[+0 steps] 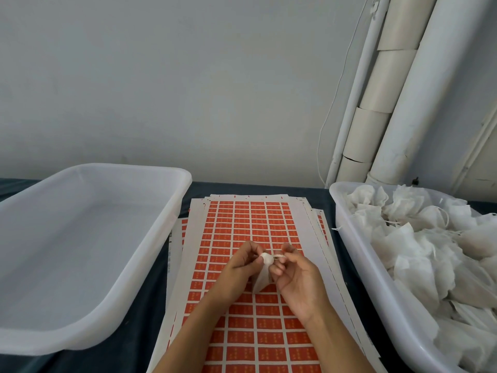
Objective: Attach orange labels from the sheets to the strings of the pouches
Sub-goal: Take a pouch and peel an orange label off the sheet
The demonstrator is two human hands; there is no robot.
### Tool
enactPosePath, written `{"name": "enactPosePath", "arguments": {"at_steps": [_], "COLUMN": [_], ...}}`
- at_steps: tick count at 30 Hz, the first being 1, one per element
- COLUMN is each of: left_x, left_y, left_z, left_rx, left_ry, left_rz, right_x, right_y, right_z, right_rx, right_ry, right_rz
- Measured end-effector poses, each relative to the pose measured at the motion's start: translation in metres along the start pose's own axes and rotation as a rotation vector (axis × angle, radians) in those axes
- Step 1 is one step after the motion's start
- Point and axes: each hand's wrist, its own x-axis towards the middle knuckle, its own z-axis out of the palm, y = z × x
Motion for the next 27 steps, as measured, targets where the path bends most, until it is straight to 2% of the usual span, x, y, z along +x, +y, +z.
{"name": "enactPosePath", "arguments": {"at_steps": [3,5,8,12,17,22,27], "left_x": [0.0,0.0,-0.003,-0.003,0.0,0.003,0.005], "left_y": [-0.002,-0.004,-0.006,-0.01,-0.01,-0.012,-0.012], "left_z": [-0.001,-0.002,-0.002,0.002,0.002,0.003,0.008], "left_rx": [-0.004,0.016,0.11,0.22,0.24,0.32,0.396], "left_ry": [0.015,0.0,-0.108,-0.096,0.023,0.128,0.206], "left_rz": [-0.011,-0.011,0.003,0.087,0.131,0.194,0.227], "right_x": [0.0,-0.001,-0.001,0.0,0.003,-0.002,-0.003], "right_y": [-0.003,-0.005,-0.004,0.0,-0.004,-0.004,-0.002], "right_z": [-0.003,-0.005,-0.006,-0.009,-0.012,-0.01,-0.005], "right_rx": [-0.085,-0.43,-1.013,-1.487,-1.621,-1.73,-1.754], "right_ry": [-0.03,-0.007,0.053,-0.025,0.031,-0.022,0.0], "right_rz": [-0.045,-0.149,-0.373,-0.552,-0.695,-0.734,-0.782]}}
